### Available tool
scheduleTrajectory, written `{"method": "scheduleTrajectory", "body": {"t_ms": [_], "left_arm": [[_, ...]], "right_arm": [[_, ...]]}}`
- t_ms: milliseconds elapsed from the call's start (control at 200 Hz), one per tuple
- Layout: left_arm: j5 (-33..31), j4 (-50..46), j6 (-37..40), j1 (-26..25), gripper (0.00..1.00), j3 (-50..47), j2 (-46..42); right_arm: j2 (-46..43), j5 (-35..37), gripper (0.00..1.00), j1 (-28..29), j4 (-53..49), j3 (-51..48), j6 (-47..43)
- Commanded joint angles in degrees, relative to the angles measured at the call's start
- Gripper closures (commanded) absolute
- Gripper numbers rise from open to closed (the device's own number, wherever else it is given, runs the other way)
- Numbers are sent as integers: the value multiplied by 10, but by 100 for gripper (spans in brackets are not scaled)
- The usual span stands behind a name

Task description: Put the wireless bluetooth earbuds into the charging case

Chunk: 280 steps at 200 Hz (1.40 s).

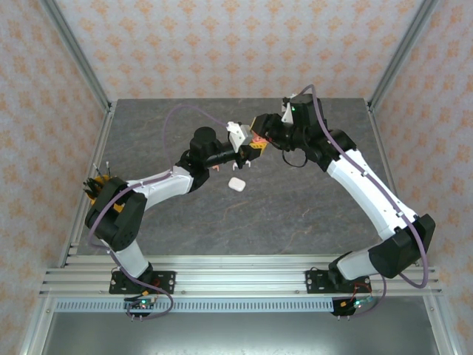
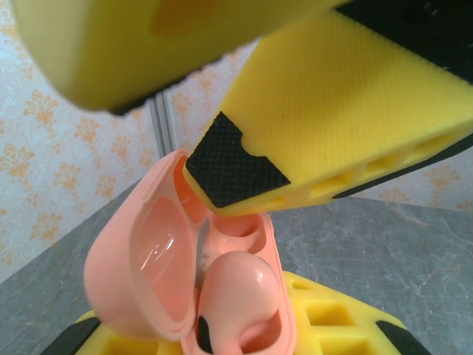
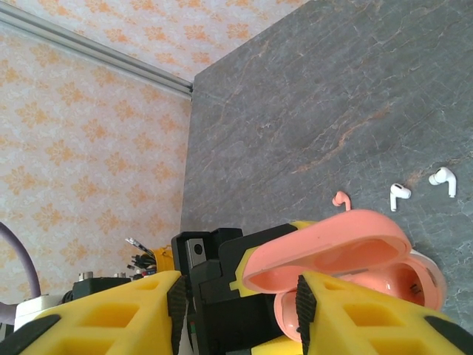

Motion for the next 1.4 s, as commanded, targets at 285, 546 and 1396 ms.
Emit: {"method": "scheduleTrajectory", "body": {"t_ms": [285,546,1396], "left_arm": [[-3,19,2,-5,100,8,0],[-40,35,2,9,100,-38,-38],[-147,-2,0,161,100,-197,-250]], "right_arm": [[-46,7,54,10,8,4,3],[-111,68,52,-25,-37,21,-9],[227,60,47,33,-118,127,-165]]}}
